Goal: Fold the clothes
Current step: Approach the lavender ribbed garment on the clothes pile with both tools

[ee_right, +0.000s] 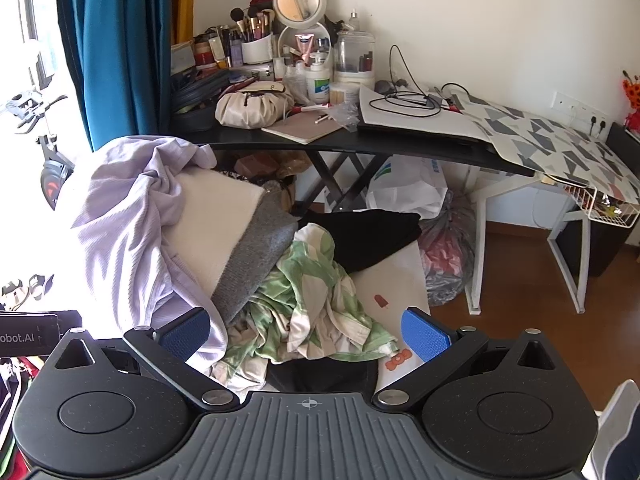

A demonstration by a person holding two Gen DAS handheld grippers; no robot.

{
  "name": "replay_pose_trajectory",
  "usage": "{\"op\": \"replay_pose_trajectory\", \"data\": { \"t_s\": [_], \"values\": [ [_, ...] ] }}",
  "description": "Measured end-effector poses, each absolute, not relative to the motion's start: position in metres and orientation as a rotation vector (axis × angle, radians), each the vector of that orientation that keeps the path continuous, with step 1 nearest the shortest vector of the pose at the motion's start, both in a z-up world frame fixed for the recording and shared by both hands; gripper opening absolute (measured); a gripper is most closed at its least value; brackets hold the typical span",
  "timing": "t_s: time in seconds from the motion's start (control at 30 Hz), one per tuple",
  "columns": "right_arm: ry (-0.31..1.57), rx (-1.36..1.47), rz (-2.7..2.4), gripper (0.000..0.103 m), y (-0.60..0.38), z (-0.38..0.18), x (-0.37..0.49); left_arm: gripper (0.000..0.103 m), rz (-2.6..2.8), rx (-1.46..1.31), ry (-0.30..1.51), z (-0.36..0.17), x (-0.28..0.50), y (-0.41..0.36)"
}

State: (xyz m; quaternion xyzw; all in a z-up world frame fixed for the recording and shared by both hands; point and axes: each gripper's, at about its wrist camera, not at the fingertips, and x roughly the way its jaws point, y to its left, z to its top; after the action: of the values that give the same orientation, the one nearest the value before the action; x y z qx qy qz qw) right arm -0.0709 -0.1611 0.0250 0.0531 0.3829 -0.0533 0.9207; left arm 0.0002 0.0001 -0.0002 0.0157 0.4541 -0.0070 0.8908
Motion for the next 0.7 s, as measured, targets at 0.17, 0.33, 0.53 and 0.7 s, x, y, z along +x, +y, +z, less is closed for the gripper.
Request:
{"op": "replay_pose_trajectory", "data": {
  "t_s": [0.17, 0.33, 0.53, 0.7],
  "values": [
    [0.777, 0.106, -0.101, 0.102, -0.1572, 0.0258, -0.0703, 0.102, -0.033, 0.030, 0.939, -0.0028, 0.0034, 0.0014],
    [0.768, 0.104, -0.092, 0.102, -0.1534, 0.0266, -0.0697, 0.103, -0.035, 0.034, 0.941, -0.0015, 0.0029, 0.0032],
    [0.761, 0.106, -0.101, 0.102, -0.1547, 0.0263, -0.0676, 0.102, -0.029, 0.027, 0.952, -0.0014, 0.0086, 0.0079],
    [0.765, 0.096, -0.131, 0.102, -0.1535, 0.0255, -0.0651, 0.103, -0.024, 0.031, 0.949, -0.0015, 0.0105, 0.0088]
  ]
}}
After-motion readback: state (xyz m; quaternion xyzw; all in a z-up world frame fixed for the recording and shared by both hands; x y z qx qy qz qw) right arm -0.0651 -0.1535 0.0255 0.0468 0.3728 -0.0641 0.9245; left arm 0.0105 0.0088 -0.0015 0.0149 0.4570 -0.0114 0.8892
